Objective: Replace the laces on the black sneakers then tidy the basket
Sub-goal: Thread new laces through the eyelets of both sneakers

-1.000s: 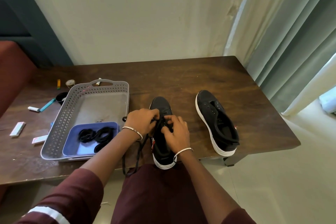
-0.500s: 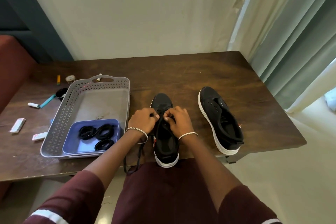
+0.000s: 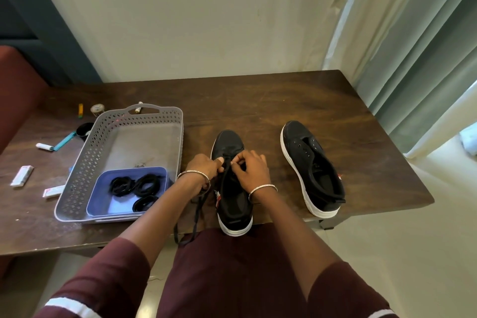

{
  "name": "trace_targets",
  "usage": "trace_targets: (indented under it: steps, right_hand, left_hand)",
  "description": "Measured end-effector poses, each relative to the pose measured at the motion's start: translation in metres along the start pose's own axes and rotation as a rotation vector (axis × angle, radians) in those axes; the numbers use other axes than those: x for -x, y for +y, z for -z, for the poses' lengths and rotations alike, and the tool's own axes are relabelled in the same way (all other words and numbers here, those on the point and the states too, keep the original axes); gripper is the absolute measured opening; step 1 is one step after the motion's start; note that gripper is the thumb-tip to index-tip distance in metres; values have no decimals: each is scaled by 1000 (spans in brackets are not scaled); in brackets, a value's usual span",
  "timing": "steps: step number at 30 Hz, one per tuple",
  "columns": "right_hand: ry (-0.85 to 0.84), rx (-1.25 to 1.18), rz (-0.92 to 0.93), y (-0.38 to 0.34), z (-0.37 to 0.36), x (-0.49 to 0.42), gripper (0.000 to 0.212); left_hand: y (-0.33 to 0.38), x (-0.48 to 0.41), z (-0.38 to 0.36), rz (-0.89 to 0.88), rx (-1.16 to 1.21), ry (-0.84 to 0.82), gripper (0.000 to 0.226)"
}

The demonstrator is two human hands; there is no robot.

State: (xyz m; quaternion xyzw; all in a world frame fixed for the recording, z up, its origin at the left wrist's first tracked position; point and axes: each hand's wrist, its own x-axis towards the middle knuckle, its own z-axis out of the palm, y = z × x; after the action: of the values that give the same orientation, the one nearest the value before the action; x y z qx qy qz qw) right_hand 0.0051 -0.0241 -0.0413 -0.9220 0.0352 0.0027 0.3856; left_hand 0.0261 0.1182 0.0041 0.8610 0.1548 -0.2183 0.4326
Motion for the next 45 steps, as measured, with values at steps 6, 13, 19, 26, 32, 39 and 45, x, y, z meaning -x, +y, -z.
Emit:
trace_targets:
  steps: [6,13,19,26,32,39,45]
  right_hand:
    - [56,-151,22,2,5,11,12]
    - [41,-34,169,-16,6,58,43]
    - [106,110,187,-15,1,66,24]
    - [181,174,168,-18,2,69,28]
    - [163,162,117,-21,2,70,39]
    - [136,147,78,-25,3,72,38]
    - [116,119,53,-24,4,71,38]
  left_hand:
    - [-9,2,20,-505,-400,30,16]
    - [-4,9,17,-629,-876,196,12]
    - [6,16,10,-340,-523,88,13]
    - [39,22,14,142,103,-151,19]
    - [50,31,41,106,247,-131,34]
    - [46,52,46,-84,272,-108,20]
    - [24,63,45,-159,252,-149,29]
